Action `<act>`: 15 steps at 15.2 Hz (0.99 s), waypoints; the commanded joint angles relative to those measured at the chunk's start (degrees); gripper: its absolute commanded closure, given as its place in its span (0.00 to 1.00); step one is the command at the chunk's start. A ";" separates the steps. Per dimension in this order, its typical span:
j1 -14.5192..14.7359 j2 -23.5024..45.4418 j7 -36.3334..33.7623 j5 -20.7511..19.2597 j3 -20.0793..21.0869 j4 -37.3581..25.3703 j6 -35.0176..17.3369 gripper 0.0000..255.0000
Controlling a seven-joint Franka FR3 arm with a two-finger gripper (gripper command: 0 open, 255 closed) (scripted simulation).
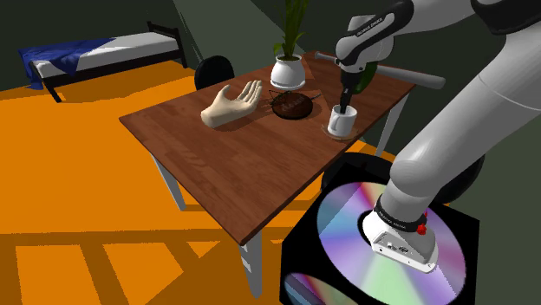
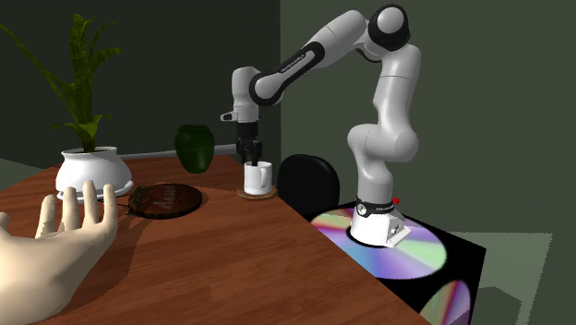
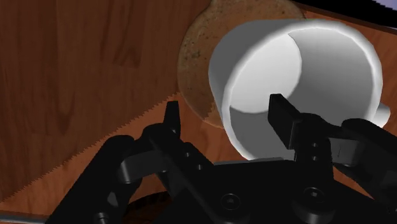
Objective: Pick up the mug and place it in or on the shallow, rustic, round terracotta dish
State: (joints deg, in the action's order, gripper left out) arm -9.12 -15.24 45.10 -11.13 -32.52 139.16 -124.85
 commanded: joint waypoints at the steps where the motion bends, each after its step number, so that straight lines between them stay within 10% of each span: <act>1: 0.00 0.00 0.00 0.00 0.00 0.00 0.00 0.00; 15: -0.17 -3.53 -0.86 -0.63 1.61 -4.66 7.99 0.00</act>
State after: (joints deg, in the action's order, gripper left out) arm -9.29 -18.78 44.24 -11.77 -30.91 134.51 -116.87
